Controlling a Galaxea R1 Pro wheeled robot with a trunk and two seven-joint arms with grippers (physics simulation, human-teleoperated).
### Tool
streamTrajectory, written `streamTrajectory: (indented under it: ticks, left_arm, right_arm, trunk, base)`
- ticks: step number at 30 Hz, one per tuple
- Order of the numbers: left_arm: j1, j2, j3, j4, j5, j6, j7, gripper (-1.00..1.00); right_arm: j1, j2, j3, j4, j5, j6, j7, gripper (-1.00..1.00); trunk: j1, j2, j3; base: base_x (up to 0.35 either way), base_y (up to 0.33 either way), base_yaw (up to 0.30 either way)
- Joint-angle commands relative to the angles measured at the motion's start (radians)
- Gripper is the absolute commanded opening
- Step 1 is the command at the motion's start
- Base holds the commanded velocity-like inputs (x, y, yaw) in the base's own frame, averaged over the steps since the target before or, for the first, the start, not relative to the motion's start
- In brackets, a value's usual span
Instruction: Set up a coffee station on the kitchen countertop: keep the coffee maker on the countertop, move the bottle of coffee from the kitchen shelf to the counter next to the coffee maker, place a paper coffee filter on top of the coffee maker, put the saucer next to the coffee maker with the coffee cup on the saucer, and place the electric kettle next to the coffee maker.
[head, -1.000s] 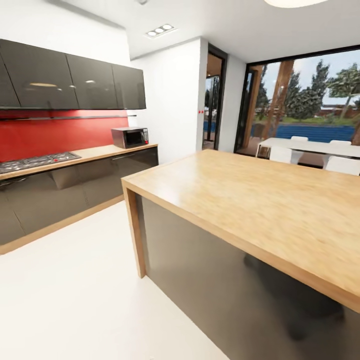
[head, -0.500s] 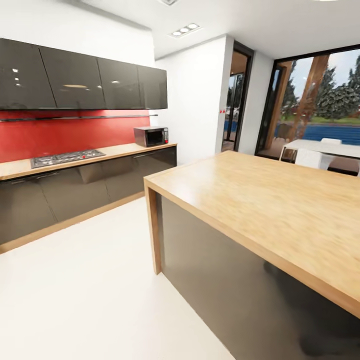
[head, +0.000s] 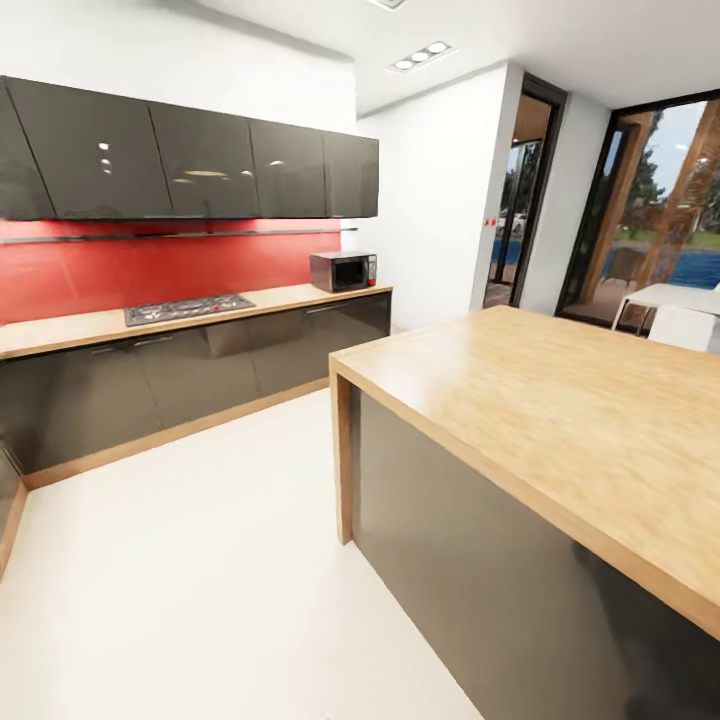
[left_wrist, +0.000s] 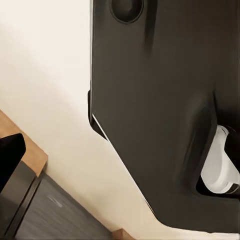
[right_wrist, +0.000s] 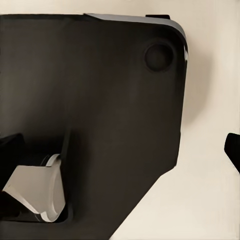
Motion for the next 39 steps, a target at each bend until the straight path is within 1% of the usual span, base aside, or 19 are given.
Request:
streamTrajectory:
  ticks: [1,39]
  left_arm:
    - [0.0,0.0,0.0,0.0,0.007,-0.002,0.0,1.0]
    - [0.0,-0.001,0.0,0.0,0.008,-0.002,0.0,1.0]
  right_arm:
    - [-0.001,0.0,0.0,0.001,0.0,-0.003,0.001,1.0]
    - [-0.001,0.0,0.001,0.001,0.0,-0.003,0.001,1.0]
  trunk:
    - [-0.004,0.006,0.002]
    - [-0.15,0.272,0.103]
  base:
    - [0.0,0.0,0.261]
    - [0.0,0.0,0.261]
